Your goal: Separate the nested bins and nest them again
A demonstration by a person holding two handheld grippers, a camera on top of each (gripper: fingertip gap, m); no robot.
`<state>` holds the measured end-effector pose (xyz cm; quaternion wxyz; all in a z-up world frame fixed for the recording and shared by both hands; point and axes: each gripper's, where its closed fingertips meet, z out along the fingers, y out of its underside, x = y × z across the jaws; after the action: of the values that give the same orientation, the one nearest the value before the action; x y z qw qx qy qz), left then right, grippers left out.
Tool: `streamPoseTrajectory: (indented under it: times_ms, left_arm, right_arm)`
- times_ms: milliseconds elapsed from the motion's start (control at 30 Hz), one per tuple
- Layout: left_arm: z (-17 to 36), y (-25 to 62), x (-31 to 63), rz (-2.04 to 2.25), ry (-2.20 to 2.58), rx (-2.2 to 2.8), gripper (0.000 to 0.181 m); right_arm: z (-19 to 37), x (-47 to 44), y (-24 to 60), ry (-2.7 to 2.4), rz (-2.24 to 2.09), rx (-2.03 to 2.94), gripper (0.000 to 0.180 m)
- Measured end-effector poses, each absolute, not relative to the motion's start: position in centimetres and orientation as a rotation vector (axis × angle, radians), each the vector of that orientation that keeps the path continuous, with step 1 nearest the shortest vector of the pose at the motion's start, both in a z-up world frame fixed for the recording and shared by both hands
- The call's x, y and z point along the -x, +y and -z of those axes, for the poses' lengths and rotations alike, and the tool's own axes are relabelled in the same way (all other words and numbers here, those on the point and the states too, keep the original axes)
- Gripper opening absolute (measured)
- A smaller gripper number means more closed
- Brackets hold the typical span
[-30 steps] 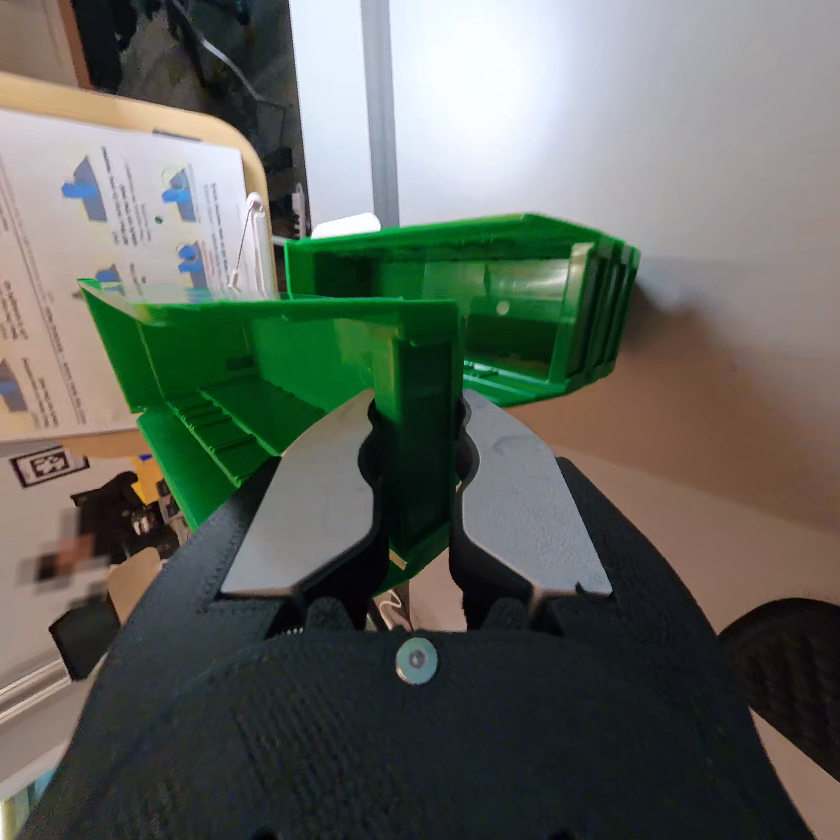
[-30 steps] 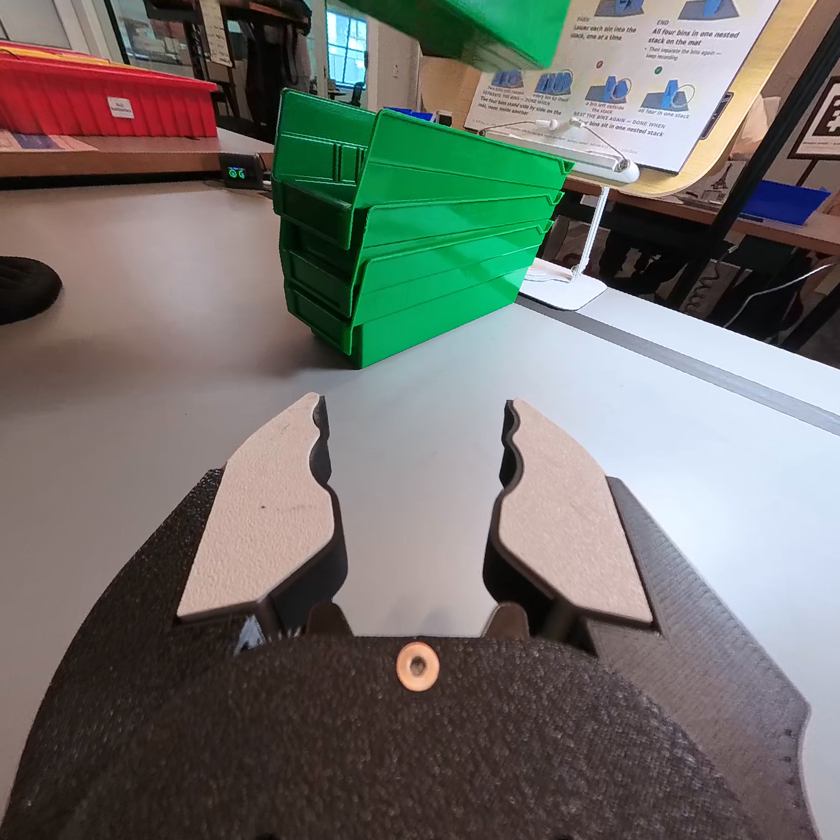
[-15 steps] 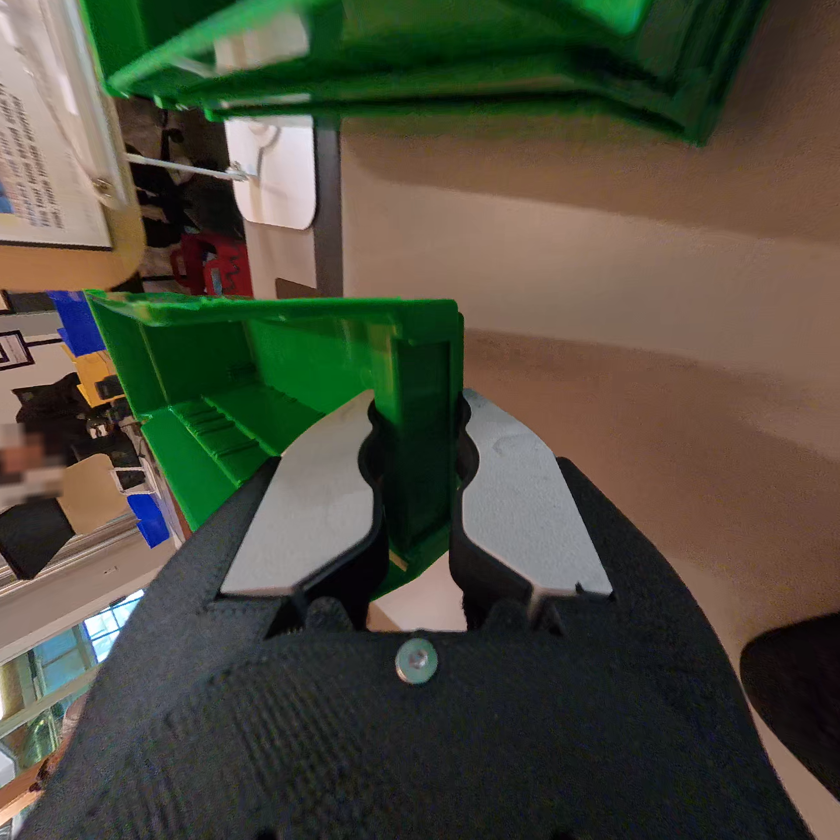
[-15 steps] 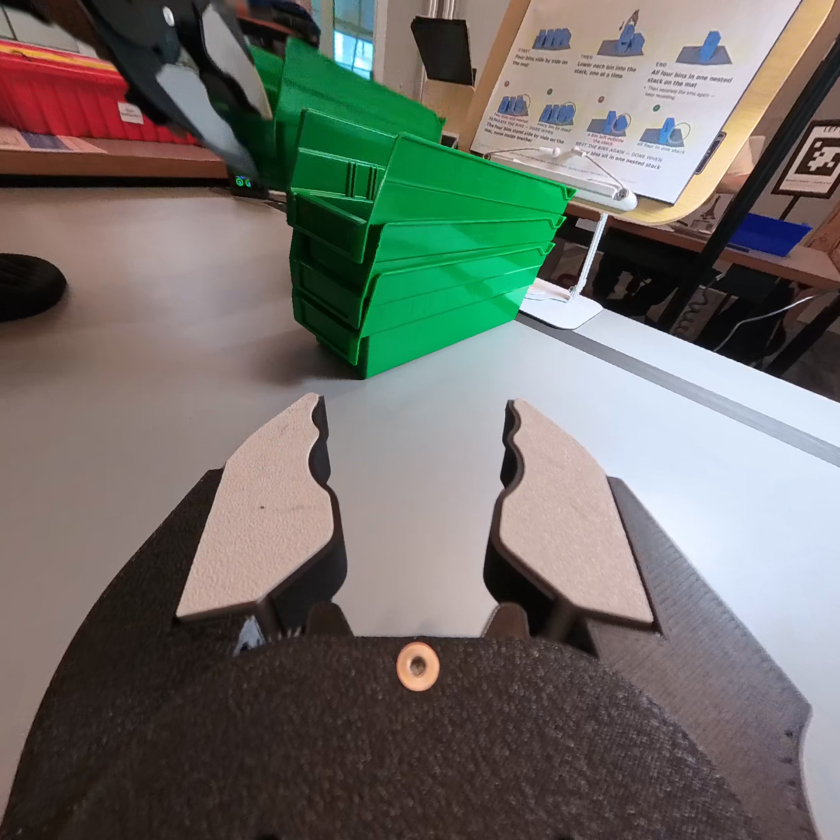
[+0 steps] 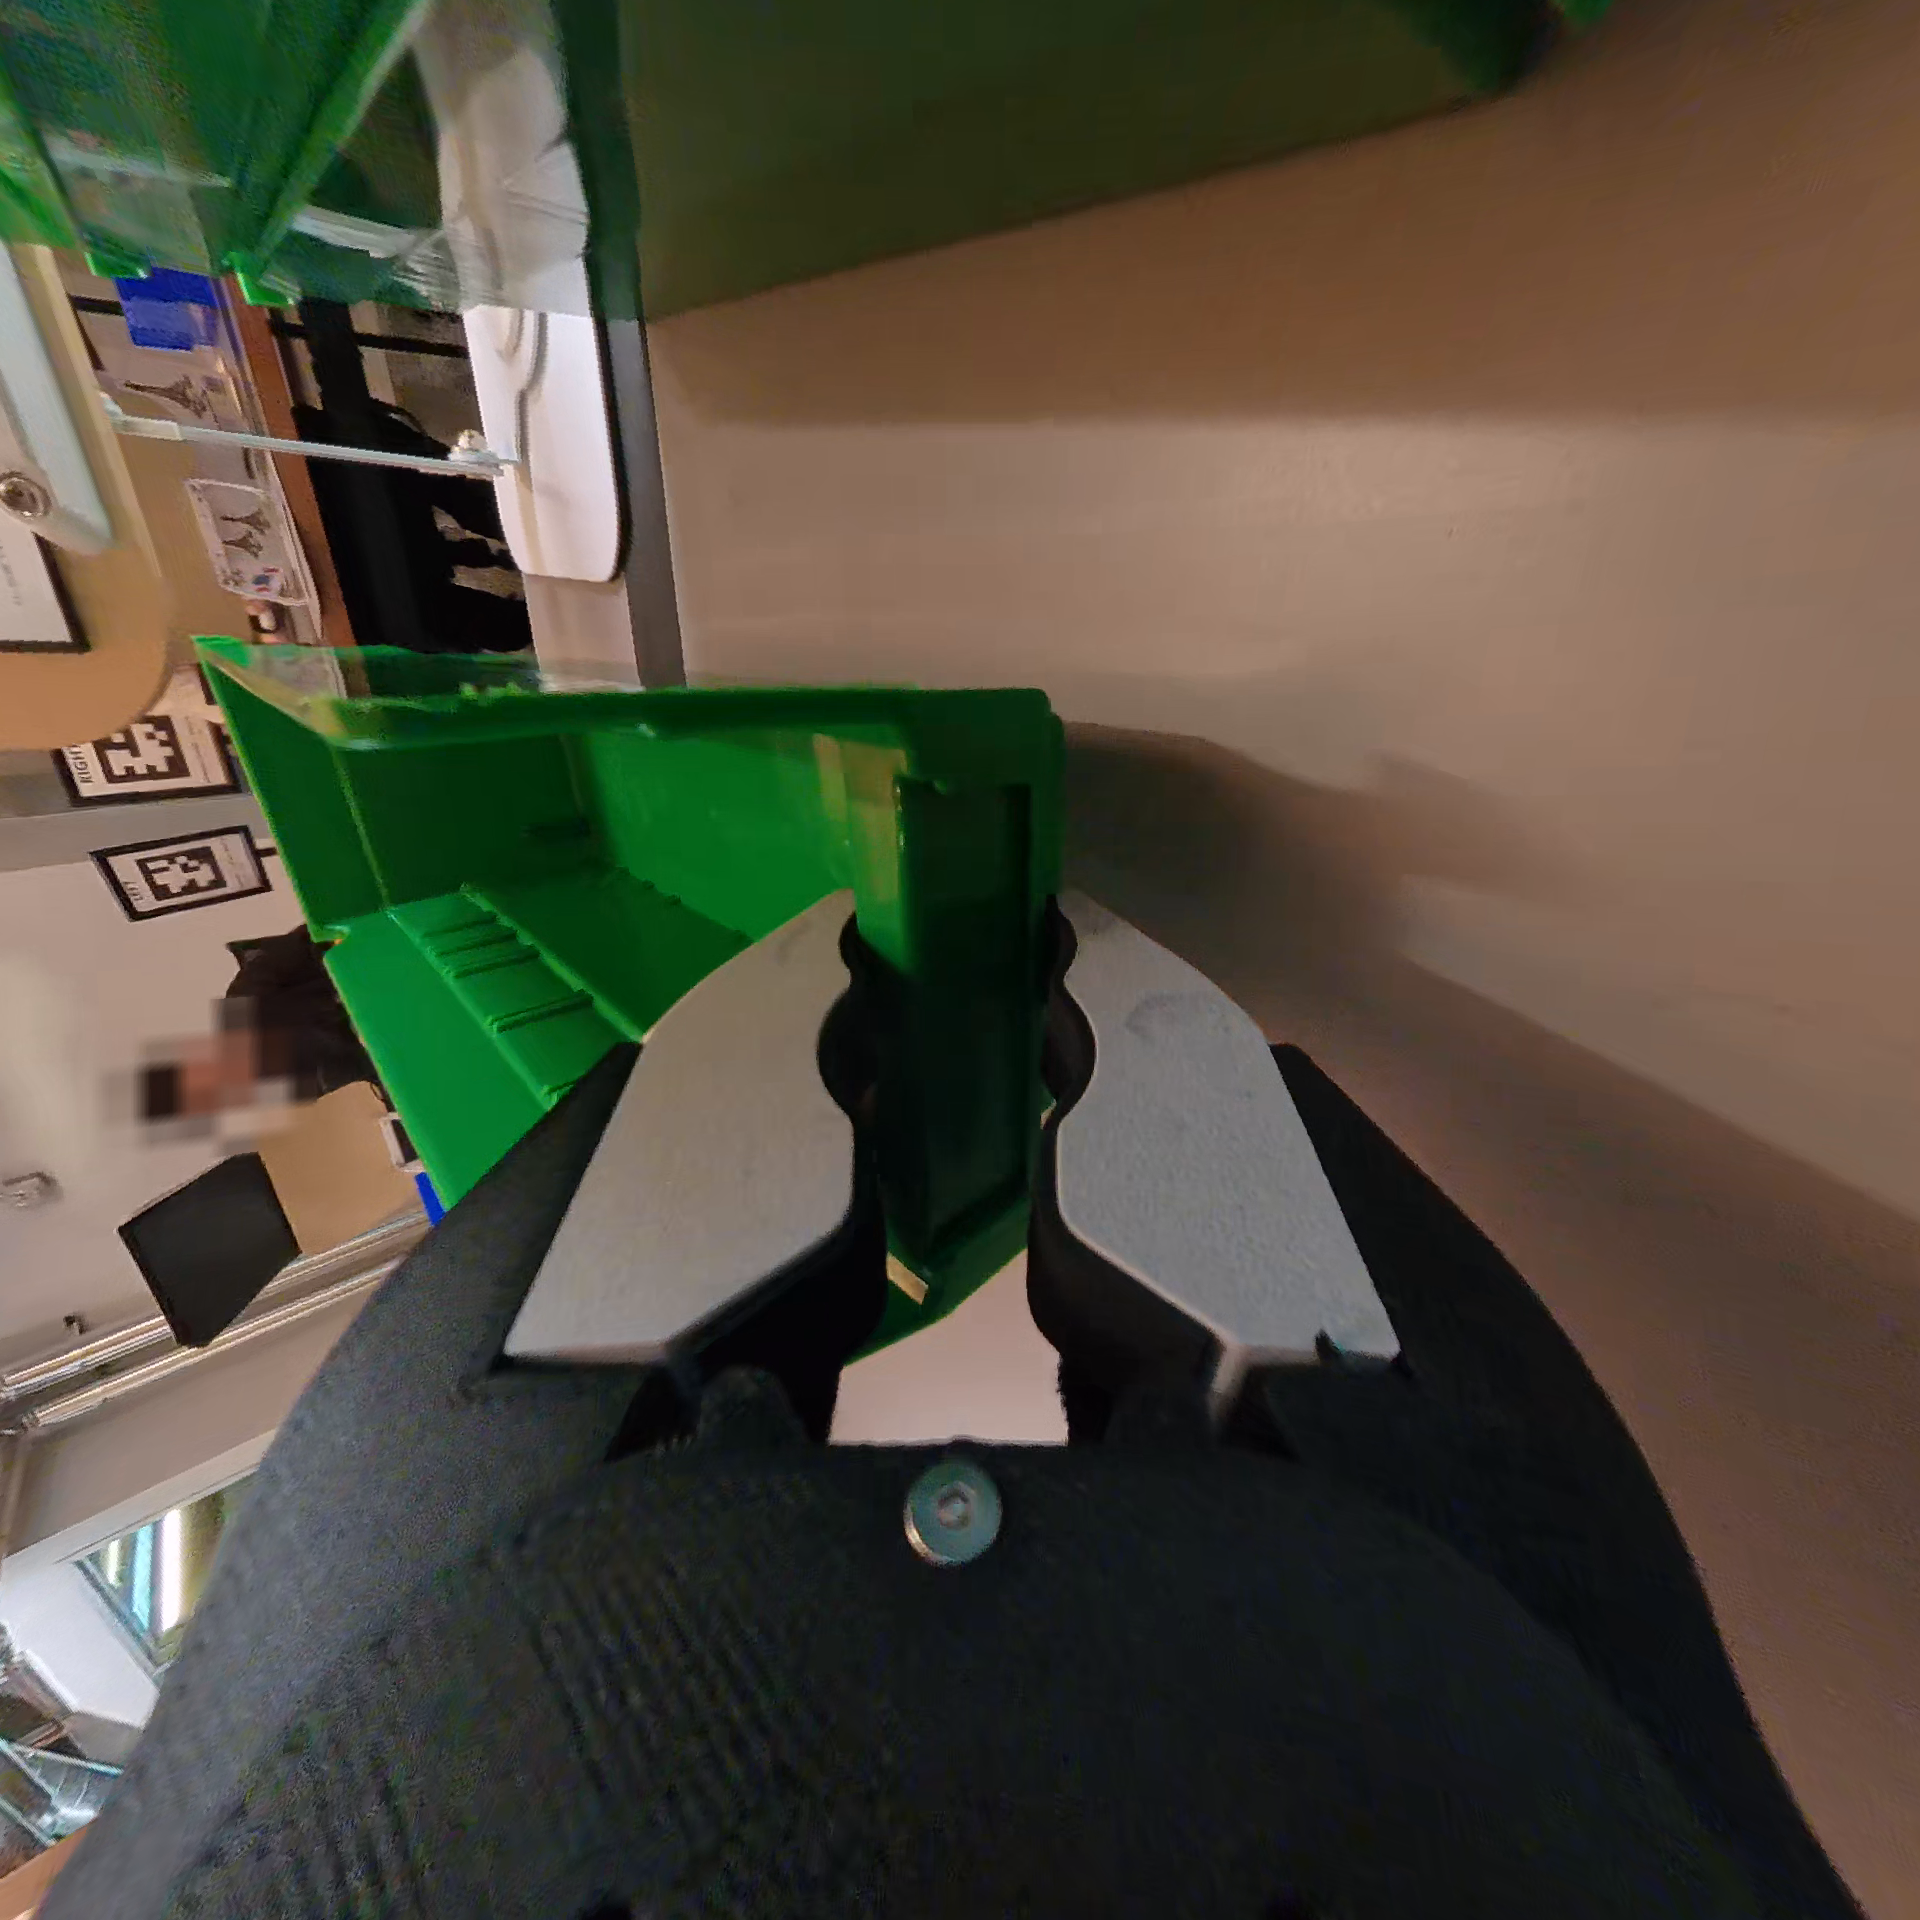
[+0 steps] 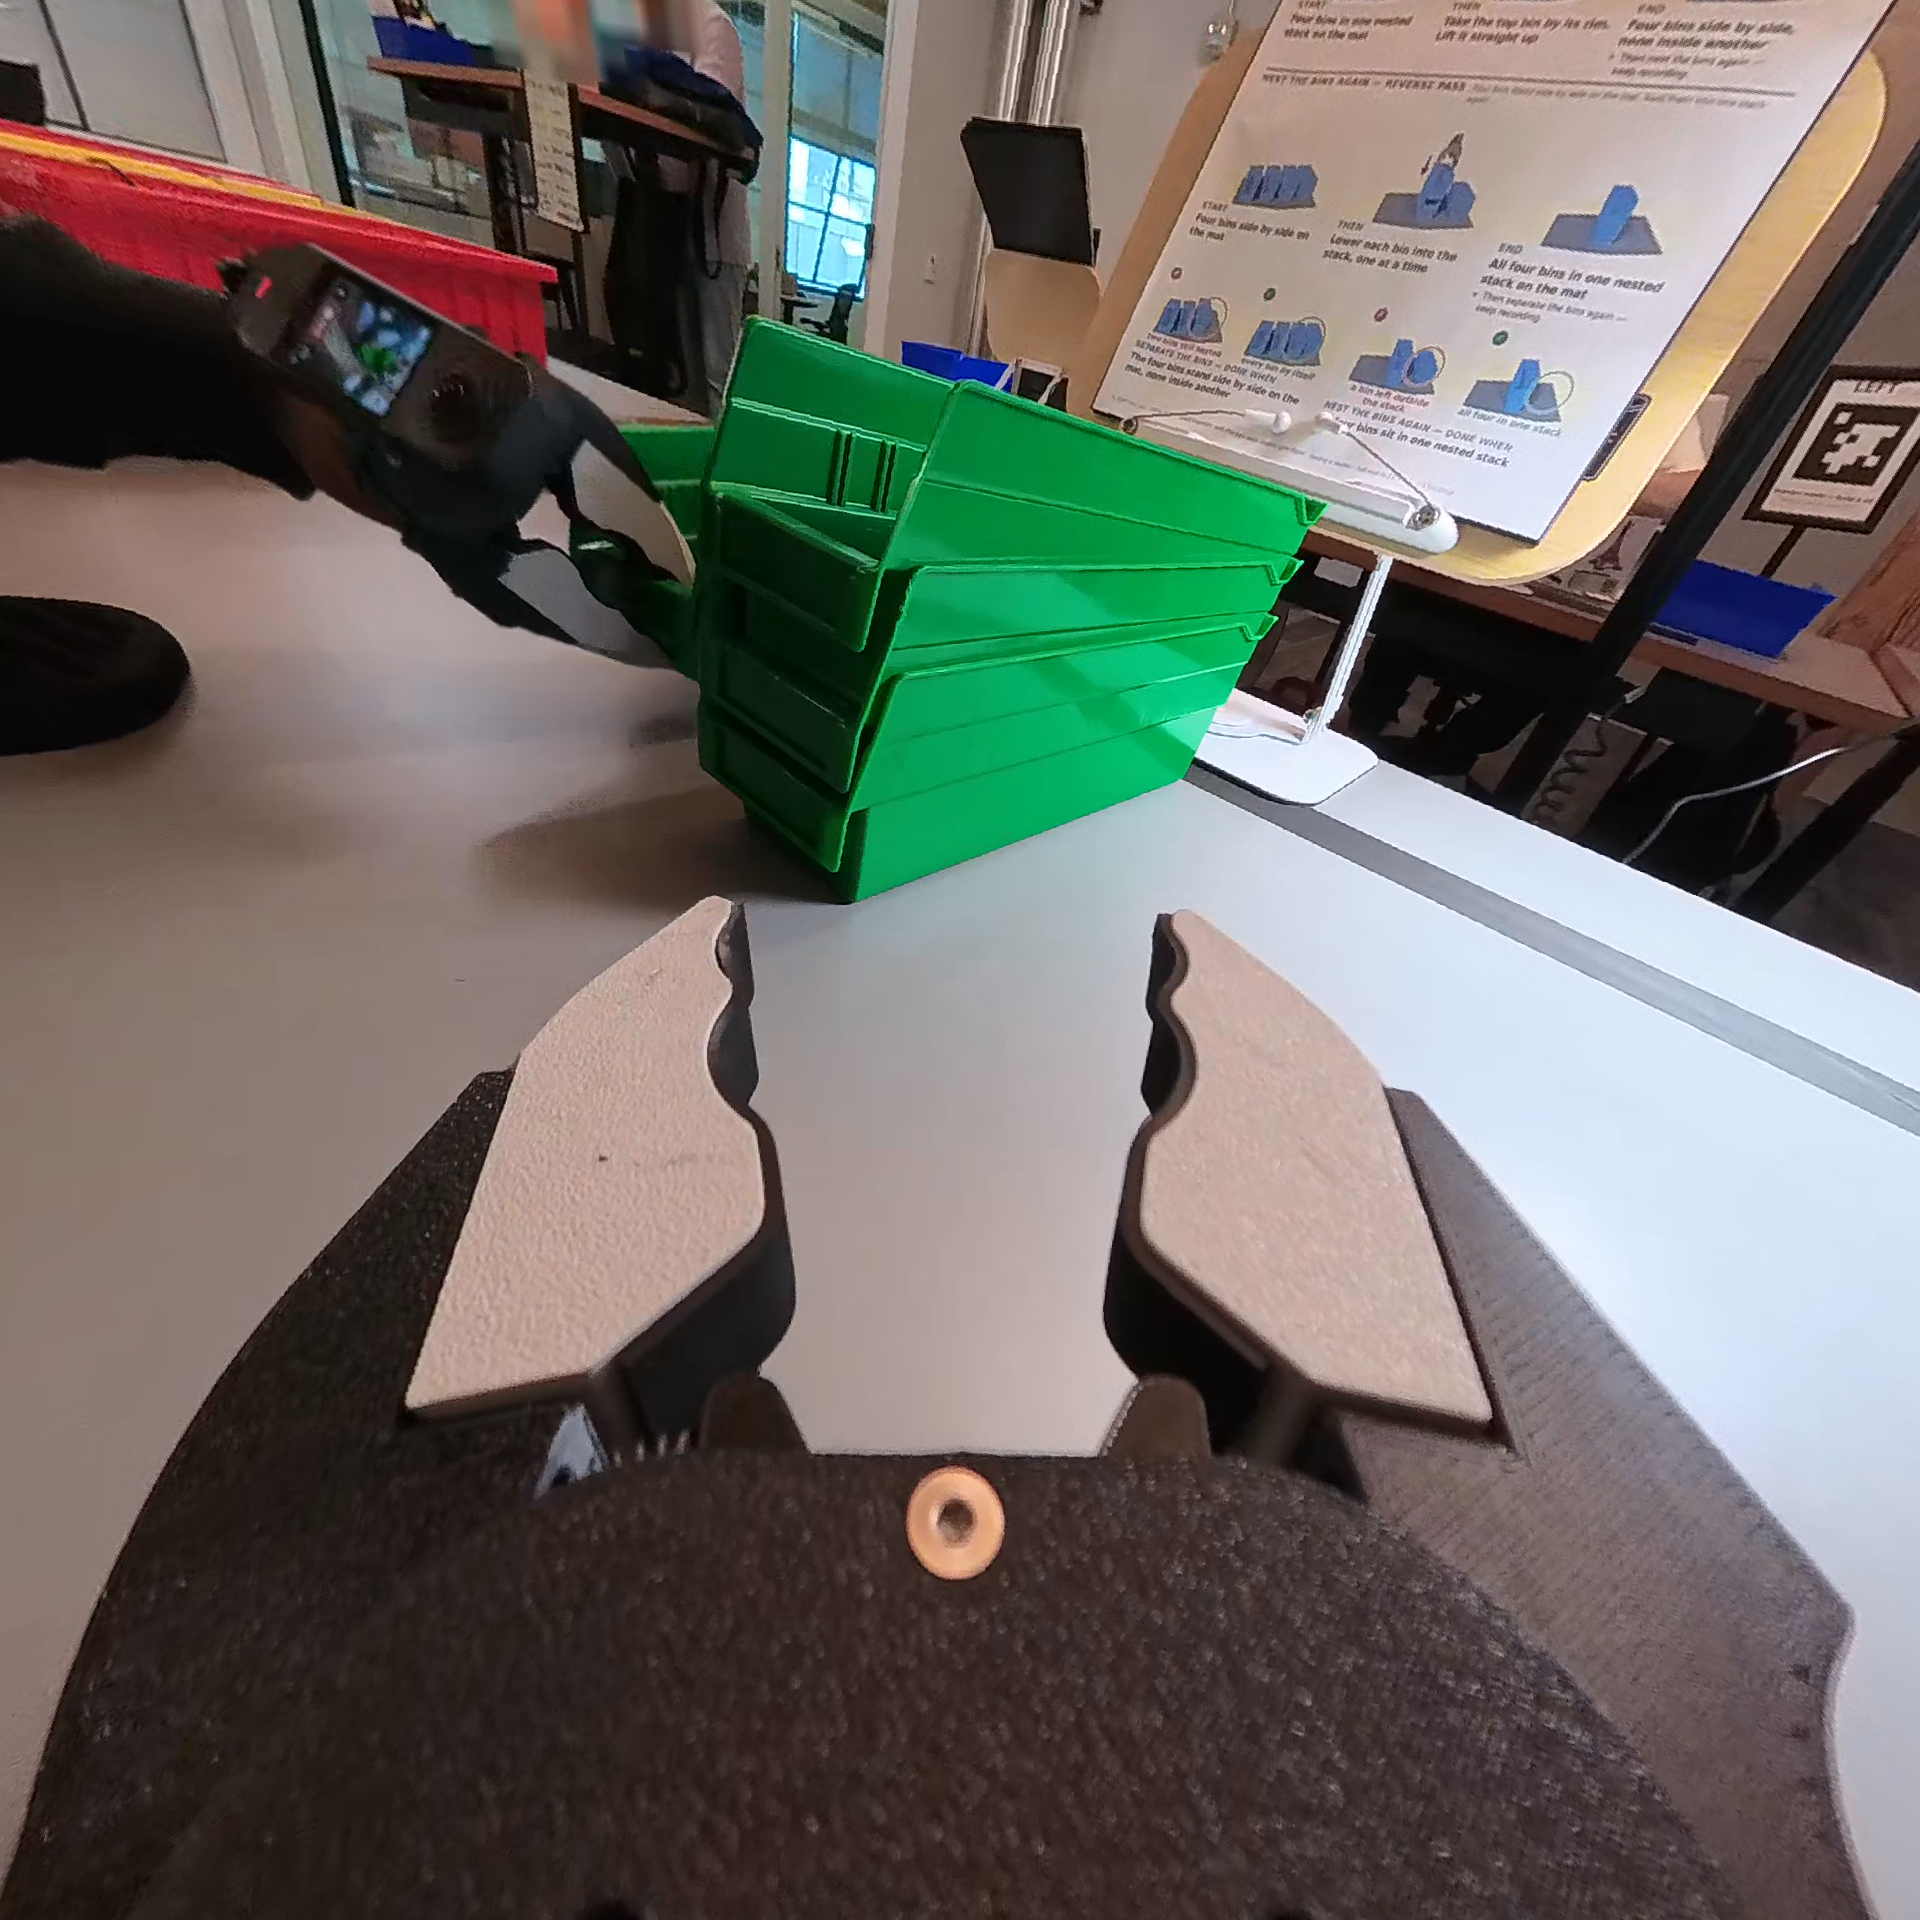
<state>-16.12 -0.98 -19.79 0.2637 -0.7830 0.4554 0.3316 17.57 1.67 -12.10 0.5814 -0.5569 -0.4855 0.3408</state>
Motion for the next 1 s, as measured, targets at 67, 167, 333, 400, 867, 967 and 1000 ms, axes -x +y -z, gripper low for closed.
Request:
streamPoseTrajectory:
  times_ms: [67,167,333,400,867,967,1000]
  left_arm:
    - [20.4,-0.7,16.3,-0.902,1.224,2.110,0.031]
    - [21.1,-0.3,16.7,-0.937,1.232,2.094,0.033]
    - [20.5,-0.2,16.0,-0.907,1.209,2.049,0.042]
    - [19.1,-0.5,14.6,-0.809,1.177,2.043,0.047]
    - [5.0,-1.1,1.8,-0.284,1.176,1.923,0.035]
    - [6.1,-0.1,0.3,-0.325,1.268,1.963,0.034]
    - [6.5,0.3,-0.2,-0.320,1.288,1.981,0.033]
  right_arm:
    - [12.2,-17.6,1.7,-1.135,-0.798,1.304,0.073]
    - [12.2,-17.6,1.7,-1.133,-0.799,1.306,0.073]
    - [12.1,-17.6,1.7,-1.130,-0.799,1.304,0.073]
    - [12.1,-17.6,1.6,-1.129,-0.800,1.302,0.073]
    - [10.6,-17.4,1.4,-1.120,-0.796,1.328,0.074]
    - [9.1,-17.7,1.3,-1.119,-0.772,1.339,0.074]
    - [8.2,-17.9,1.2,-1.111,-0.779,1.332,0.074]
